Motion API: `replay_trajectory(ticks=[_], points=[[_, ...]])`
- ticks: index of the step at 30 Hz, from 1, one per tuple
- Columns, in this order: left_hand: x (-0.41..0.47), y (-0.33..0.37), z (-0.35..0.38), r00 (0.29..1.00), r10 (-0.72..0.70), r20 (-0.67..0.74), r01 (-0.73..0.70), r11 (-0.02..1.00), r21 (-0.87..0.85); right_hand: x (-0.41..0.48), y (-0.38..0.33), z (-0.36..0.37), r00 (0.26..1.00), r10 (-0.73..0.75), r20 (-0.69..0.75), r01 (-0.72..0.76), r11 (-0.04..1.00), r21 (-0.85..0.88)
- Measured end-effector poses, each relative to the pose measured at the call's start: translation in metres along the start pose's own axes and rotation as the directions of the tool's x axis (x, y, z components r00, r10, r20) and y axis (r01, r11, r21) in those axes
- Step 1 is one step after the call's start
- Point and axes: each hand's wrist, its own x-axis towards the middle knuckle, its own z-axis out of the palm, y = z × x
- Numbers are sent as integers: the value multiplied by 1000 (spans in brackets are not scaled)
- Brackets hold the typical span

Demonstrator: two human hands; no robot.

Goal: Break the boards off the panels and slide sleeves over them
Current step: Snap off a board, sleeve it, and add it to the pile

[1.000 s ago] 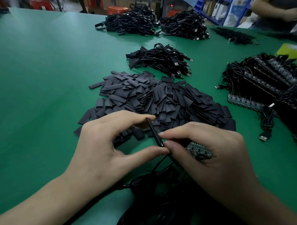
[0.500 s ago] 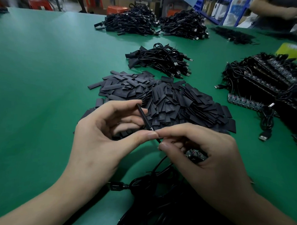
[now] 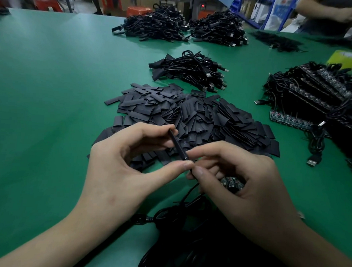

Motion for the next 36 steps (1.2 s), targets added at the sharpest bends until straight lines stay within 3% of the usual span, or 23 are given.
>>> replay_trajectory(ticks=[6,15,20,28,36], points=[[-1,1,1,1000,-9,3,9,1000,11,0,-1,0,999,11,53,-13,999,43],[1,-1,1,999,-31,19,31,999,9,1,2,-1,999,-36,20,37,996,-80],[-1,0,2,993,-59,102,62,998,-30,3,0,-8,995,-76,-69,64,984,-168],[-2,0,2,983,-111,148,123,989,-78,3,0,-13,987,-162,-21,152,959,-239],[0,2,-1,980,-67,187,63,998,30,2,2,-9,987,-160,-24,149,958,-245]])
